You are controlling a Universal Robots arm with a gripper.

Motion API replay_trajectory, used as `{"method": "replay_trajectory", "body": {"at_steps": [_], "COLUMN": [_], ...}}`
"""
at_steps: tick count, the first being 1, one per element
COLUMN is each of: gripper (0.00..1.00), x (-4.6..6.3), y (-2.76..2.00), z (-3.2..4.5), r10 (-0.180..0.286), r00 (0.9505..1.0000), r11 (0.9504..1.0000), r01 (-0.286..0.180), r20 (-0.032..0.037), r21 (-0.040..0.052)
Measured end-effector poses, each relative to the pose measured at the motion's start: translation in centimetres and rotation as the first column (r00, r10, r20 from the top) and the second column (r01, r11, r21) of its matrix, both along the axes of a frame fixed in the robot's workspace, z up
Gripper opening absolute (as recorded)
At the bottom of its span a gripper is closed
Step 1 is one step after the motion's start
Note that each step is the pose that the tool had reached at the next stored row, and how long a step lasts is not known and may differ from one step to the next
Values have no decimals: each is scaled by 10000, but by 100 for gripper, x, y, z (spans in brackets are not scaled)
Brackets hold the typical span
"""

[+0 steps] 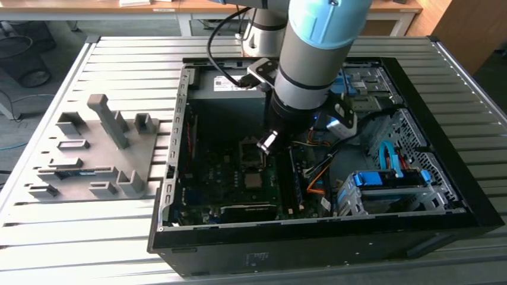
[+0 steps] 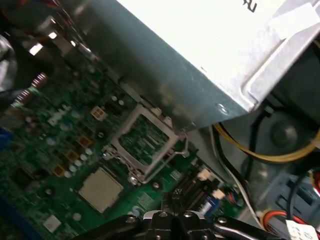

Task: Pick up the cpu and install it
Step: 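Close the cpu cover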

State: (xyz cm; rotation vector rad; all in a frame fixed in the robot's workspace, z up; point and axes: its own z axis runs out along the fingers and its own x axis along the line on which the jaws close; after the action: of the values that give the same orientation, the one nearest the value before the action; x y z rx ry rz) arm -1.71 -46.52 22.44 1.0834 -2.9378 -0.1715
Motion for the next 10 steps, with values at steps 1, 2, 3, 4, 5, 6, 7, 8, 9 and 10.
{"method": "replay_trajectory", "body": {"at_steps": [1,2,3,4,5,6,7,8,9,10], "gripper": [10,10,10,10,10,10,10,10,10,10], "x": [0,-1,-1,-2,-2,-2,-3,-3,-3,-3], "y": [0,0,0,0,0,0,0,0,0,0], "z": [-2,-3,-7,-9,-11,-13,-15,-17,-18,-20], "r10": [0,1,1,1,1,1,0,0,0,0], "r00": [9999,9996,9992,9986,9978,9969,9961,9952,9942,9929], "r11": [10000,10000,10000,10000,10000,10000,10000,10000,10000,10000], "r01": [0,-1,-1,-1,-1,-1,0,0,0,0], "r20": [135,273,410,531,658,781,884,982,1079,1190], "r21": [-1,-1,1,0,0,-1,0,0,-1,-3]}}
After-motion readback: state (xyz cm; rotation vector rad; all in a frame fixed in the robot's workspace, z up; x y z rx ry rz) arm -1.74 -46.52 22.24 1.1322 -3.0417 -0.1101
